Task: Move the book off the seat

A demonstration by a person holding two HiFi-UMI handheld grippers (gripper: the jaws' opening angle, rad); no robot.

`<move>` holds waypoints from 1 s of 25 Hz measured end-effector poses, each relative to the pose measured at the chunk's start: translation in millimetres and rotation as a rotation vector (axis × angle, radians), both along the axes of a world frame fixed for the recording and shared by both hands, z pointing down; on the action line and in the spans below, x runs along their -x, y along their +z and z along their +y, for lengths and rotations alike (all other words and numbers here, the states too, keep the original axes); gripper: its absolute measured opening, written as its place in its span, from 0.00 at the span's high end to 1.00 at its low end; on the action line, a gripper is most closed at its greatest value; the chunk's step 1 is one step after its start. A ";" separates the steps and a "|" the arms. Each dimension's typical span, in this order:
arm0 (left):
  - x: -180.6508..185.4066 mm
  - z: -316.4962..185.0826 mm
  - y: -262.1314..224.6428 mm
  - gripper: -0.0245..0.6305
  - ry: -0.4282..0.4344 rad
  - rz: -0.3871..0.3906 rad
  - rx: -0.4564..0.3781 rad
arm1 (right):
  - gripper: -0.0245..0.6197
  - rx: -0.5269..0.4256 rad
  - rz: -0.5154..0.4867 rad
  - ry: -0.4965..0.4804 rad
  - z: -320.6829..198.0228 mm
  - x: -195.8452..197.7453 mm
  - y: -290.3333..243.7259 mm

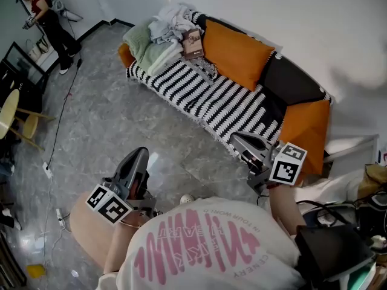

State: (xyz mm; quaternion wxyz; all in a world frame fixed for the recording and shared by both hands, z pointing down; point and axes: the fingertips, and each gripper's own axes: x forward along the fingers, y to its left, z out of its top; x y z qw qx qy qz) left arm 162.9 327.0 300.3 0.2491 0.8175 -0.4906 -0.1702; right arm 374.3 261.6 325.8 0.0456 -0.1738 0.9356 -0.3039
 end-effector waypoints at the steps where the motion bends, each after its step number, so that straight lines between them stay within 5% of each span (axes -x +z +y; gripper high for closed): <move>1: 4.8 -1.5 -0.7 0.95 -0.002 -0.001 -0.005 | 0.95 -0.002 -0.001 0.005 -1.5 3.5 -0.2; 7: 34.6 -12.3 -4.5 0.95 0.008 0.006 -0.036 | 0.95 -0.031 0.007 0.022 -10.8 30.1 0.3; 15: 59.2 -11.0 5.8 0.95 -0.002 -0.079 -0.037 | 0.95 -0.016 0.024 -0.030 -15.3 73.4 8.3; 20: 67.9 -14.0 16.1 0.95 -0.012 -0.047 0.003 | 0.95 -0.015 -0.002 -0.042 -30.6 87.3 3.1; 25: 62.9 -22.9 24.6 0.95 0.023 -0.095 0.044 | 0.95 0.016 0.012 -0.049 -37.8 98.2 8.9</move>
